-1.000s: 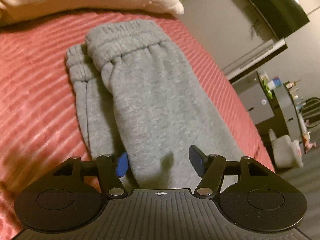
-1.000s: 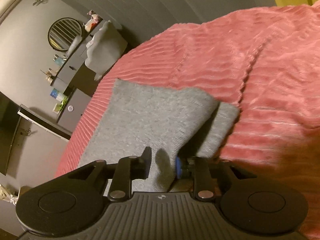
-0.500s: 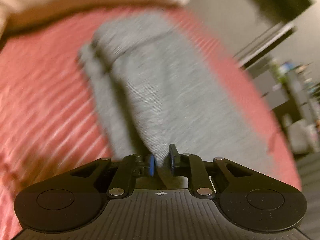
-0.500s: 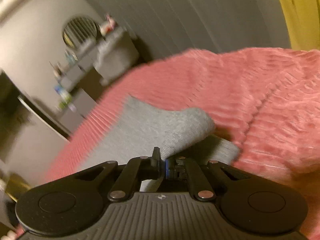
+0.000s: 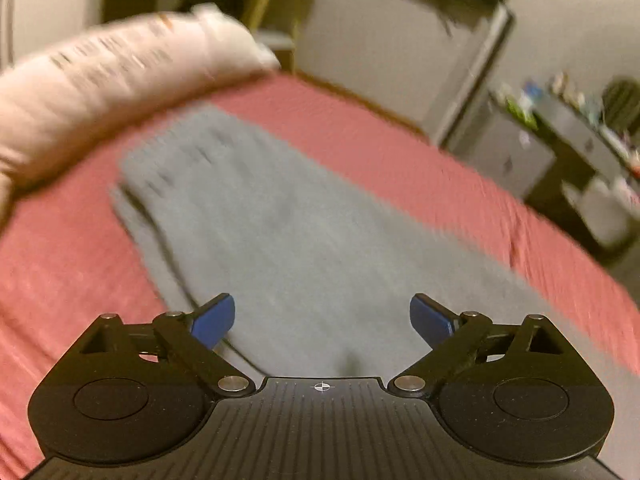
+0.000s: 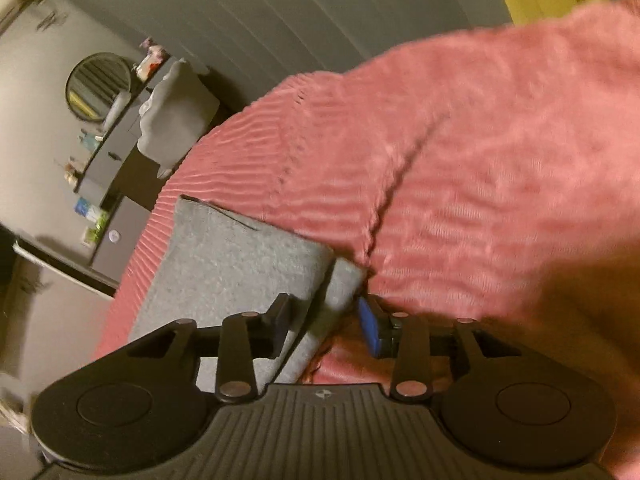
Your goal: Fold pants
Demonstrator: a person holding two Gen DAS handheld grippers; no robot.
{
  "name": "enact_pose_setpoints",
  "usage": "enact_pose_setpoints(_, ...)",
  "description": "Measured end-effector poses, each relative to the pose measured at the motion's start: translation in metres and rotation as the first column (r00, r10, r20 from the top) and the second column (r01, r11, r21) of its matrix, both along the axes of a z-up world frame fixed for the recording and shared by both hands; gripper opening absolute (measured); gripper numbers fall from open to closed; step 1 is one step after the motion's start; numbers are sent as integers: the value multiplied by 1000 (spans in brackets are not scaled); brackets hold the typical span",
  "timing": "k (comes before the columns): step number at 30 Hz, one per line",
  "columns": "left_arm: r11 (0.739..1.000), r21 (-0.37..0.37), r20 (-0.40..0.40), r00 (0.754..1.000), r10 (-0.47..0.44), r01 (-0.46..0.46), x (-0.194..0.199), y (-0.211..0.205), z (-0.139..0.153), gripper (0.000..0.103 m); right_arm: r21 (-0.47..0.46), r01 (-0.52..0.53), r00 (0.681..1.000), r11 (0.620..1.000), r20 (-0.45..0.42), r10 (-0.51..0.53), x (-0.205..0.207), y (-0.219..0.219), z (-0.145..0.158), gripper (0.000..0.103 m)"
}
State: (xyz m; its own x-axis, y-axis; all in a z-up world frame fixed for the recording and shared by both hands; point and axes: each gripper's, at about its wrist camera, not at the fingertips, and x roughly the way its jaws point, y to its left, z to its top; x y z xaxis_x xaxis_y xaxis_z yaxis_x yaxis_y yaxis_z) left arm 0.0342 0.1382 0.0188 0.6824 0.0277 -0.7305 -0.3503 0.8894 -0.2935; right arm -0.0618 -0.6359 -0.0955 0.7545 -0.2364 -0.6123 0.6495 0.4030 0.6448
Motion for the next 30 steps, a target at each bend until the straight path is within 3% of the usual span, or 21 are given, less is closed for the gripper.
enact_pose_setpoints(2,998,-36,-67,997,-46,44,8,-19,-19,98,32,-9,999,999,42,8,5,2,-5,45)
enact_pose_setpoints(3,997,-49,-103,993,-64,59,14,-26,-29,98,49,-22,998,999,54,20,7,0,-6,54)
enact_pose_setpoints(5,997,-4,-167,983,-79,80,22,-35,-41,98,59,-36,997,998,64,32,11,-2,-4,57)
enact_pose_setpoints(6,996,40,-172,983,-69,77,25,-36,-42,98,46,-40,997,998,64,37,12,-1,-1,52)
enact_pose_setpoints(7,996,58,-168,984,-61,71,24,-37,-40,98,21,-53,996,998,67,52,13,0,3,34)
enact_pose_setpoints(9,997,29,-162,985,-60,66,24,-33,-40,98,-59,-71,996,996,44,74,15,3,12,19)
enact_pose_setpoints(13,999,4,-164,986,-36,37,21,-30,-43,98,-89,-81,997,993,-2,81,17,6,14,18)
enact_pose_setpoints(19,997,47,-179,983,-48,57,22,-41,-44,98,-68,-52,997,996,59,56,3,1,18,18)
enact_pose_setpoints(30,999,21,-178,983,-43,48,22,-37,-45,100,-54,-14,999,998,35,16,6,-5,24,23)
